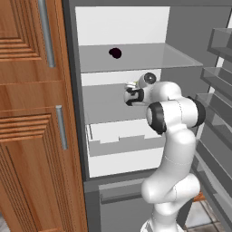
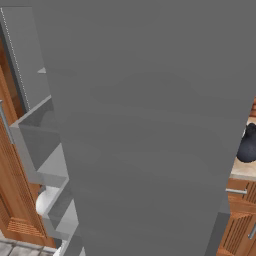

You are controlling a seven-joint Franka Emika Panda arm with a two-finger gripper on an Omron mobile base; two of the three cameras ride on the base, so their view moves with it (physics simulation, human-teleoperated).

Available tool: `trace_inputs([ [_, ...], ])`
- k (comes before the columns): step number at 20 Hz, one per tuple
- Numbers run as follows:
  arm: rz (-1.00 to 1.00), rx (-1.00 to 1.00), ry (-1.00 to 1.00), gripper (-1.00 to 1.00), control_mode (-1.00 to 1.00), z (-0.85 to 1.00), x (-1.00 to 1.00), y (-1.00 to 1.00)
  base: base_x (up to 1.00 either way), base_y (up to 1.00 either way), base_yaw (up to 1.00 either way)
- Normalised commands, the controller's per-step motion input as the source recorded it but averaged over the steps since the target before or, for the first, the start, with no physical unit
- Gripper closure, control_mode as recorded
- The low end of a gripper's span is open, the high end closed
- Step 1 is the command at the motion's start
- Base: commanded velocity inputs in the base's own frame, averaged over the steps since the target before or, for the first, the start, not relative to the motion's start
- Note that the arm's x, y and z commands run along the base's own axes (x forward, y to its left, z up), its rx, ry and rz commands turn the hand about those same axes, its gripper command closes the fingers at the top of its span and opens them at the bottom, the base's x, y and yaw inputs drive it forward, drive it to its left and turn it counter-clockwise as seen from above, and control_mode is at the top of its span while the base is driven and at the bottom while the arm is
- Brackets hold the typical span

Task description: Move the mustard and eggplant from the second highest shelf to the top shelf to make space. Then, place the pitcher from the counter on the cleared second highest shelf.

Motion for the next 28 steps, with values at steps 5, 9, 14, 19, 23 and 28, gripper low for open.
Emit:
trace_inputs([
  [5, 0.0, 0.0, 0.0, 1.0, -1.0, 0.0, 0.01, 0.0, 0.0, 0.0, 0.0],
  [9, 0.0, 0.0, -0.03, 1.0, -1.0, -0.01, -0.08, 0.0, 0.0, 0.0, 0.0],
  [14, 0.04, -0.02, -0.09, 1.0, -1.0, -0.03, -0.44, 0.12, 0.0, 0.0, 0.0],
  [19, 0.04, -0.04, -0.05, 1.0, -1.0, 0.0, -0.6, 0.24, 0.0, 0.0, 0.0],
  [23, 0.05, -0.07, 0.0, 1.0, -1.0, 0.03, -0.67, 0.39, 0.0, 0.0, 0.0],
  [28, 0.04, -0.09, 0.0, 1.0, -1.0, 0.22, -0.8, 0.42, 0.0, 0.0, 0.0],
])
